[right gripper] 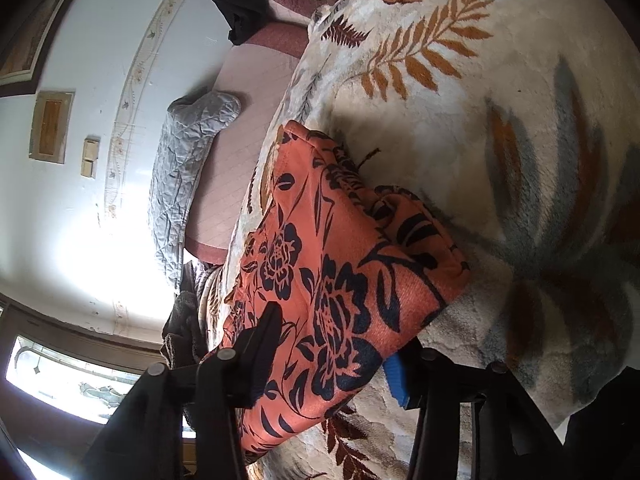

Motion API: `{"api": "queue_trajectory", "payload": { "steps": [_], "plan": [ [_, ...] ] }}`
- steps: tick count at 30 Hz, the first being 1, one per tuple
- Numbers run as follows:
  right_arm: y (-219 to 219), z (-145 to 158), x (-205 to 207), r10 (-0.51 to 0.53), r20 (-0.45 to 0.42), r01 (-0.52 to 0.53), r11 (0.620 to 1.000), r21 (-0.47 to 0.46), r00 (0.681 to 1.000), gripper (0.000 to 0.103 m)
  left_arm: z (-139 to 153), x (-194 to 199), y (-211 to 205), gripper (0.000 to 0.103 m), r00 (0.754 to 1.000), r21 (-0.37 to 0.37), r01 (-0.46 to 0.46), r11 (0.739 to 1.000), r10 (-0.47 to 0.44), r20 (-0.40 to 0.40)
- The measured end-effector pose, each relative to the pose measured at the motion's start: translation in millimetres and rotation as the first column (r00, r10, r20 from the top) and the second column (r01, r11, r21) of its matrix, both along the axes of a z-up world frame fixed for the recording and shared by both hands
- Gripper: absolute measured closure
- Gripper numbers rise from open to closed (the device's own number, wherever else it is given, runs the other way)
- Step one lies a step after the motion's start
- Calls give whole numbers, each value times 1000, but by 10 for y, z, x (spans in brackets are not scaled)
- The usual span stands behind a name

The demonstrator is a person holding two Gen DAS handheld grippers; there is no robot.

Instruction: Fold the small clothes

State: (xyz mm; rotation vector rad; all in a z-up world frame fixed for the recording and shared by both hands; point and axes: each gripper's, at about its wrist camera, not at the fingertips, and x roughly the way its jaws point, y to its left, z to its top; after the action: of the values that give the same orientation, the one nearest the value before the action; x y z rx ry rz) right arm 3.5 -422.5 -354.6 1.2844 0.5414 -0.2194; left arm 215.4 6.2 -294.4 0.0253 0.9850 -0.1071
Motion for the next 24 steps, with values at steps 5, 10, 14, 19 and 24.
{"api": "queue_trajectory", "payload": {
  "steps": [5, 10, 14, 19, 24],
  "plan": [
    [25, 53, 49, 9, 0, -9, 999, -37, 1000, 64, 106, 40, -46, 9, 1000, 41, 27, 999, -27, -1],
    [41, 30, 85, 9, 3, -9, 1000, -13, 1000, 62, 190, 30, 61, 9, 998, 73, -28, 997, 23, 64],
    [15, -14, 65, -9, 4, 8, 1000, 24, 1000, 61, 49, 97, 121, 9, 999, 70, -31, 997, 31, -7],
    [-2, -42, 28, -17, -1, 17, 999, 28, 1000, 60, 62, 77, 188, 9, 999, 22, -39, 999, 39, -10],
    [12, -58, 30, -14, 1, 14, 999, 35, 1000, 59, 175, 32, 192, 9, 998, 32, -43, 999, 41, 51]
  ]
}}
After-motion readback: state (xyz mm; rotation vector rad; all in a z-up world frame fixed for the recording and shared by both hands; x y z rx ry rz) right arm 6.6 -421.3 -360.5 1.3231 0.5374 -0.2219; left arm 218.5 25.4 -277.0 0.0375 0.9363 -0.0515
